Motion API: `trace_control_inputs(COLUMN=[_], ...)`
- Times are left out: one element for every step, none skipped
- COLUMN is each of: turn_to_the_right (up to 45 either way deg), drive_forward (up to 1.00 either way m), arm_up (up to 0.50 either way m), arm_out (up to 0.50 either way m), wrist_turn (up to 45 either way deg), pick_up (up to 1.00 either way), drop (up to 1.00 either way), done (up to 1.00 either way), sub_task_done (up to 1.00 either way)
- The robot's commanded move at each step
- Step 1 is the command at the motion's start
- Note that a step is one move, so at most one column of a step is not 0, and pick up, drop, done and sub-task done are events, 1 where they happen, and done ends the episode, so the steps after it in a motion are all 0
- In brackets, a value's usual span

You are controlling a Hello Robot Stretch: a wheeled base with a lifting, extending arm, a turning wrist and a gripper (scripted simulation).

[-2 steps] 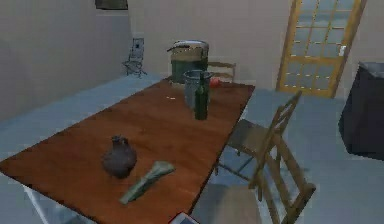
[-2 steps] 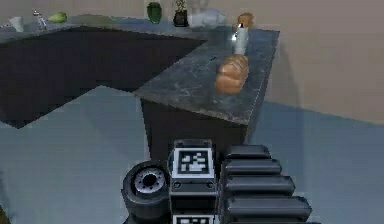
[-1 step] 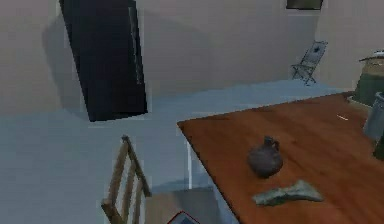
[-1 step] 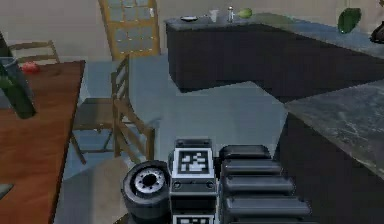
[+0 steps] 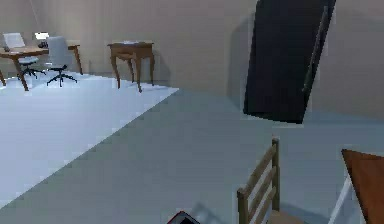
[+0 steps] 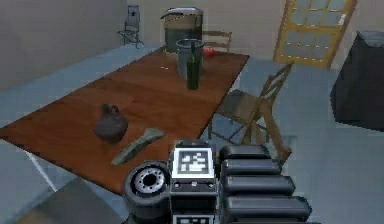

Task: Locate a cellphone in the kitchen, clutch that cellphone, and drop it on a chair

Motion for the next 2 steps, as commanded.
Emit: trace_control_inputs(turn_to_the_right=[-45.0, -3.0], drive_forward=[0.0, 0.0], arm_up=[0.0, 0.0], arm_out=[0.0, 0.0], wrist_turn=[0.0, 0.0], pick_up=[0.0, 0.0], drop=[0.0, 0.0], done=[0.0, 0.0], sub_task_done=[0.0, 0.0])
